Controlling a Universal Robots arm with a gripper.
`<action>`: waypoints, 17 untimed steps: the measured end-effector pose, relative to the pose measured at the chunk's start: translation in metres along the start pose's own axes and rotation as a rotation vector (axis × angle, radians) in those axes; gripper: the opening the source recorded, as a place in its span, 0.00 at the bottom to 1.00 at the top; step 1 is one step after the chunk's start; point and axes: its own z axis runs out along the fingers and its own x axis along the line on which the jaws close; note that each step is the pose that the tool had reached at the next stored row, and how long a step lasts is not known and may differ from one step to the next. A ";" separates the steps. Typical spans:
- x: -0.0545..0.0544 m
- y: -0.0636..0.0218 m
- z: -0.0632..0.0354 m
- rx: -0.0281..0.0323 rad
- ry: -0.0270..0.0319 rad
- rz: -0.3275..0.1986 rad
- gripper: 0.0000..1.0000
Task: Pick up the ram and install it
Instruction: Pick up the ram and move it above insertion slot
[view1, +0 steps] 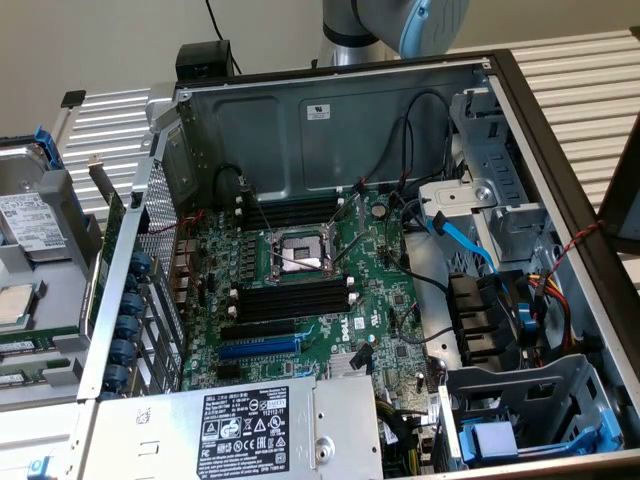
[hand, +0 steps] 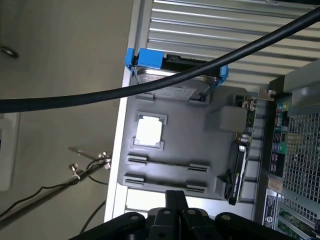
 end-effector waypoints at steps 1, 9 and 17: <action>0.000 0.0000 0.0000 0.0000 0.0010 -0.017 0.11; 0.000 0.0000 0.0005 0.0003 0.0096 -0.164 0.11; 0.000 -0.0001 0.0013 0.0005 0.0181 -0.309 0.11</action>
